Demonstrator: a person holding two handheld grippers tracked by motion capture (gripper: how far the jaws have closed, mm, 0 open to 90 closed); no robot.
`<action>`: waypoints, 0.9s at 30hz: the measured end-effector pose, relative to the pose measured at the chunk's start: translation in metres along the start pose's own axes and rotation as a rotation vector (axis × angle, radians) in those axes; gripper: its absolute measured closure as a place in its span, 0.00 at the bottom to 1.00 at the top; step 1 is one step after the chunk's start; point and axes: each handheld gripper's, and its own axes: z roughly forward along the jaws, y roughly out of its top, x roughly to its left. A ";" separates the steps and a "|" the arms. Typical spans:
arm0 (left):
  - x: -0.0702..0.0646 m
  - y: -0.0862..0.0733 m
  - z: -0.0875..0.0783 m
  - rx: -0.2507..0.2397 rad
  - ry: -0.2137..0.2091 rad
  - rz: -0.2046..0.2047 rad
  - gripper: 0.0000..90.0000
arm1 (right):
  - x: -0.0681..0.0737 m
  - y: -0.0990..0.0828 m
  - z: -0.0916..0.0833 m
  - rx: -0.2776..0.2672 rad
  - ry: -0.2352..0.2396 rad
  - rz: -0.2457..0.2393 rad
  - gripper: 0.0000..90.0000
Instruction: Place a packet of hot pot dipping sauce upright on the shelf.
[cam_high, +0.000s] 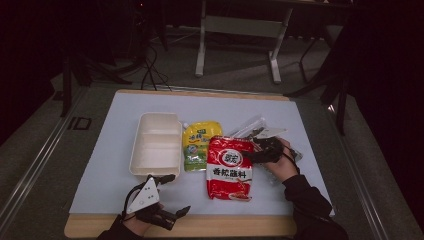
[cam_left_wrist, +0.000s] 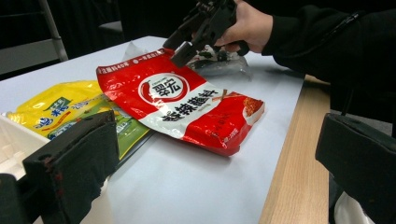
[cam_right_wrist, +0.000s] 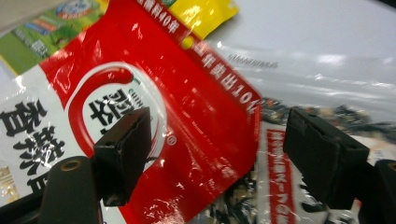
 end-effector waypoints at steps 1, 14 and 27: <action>0.000 0.000 0.000 0.001 0.000 0.001 0.01 | 0.000 0.000 0.002 0.005 -0.008 -0.002 0.26; 0.000 0.000 0.000 0.003 -0.001 0.002 0.01 | 0.001 0.003 0.008 0.051 0.006 -0.041 0.61; 0.000 0.002 0.001 -0.002 -0.006 -0.004 0.01 | 0.004 0.015 -0.012 0.073 -0.037 -0.085 0.99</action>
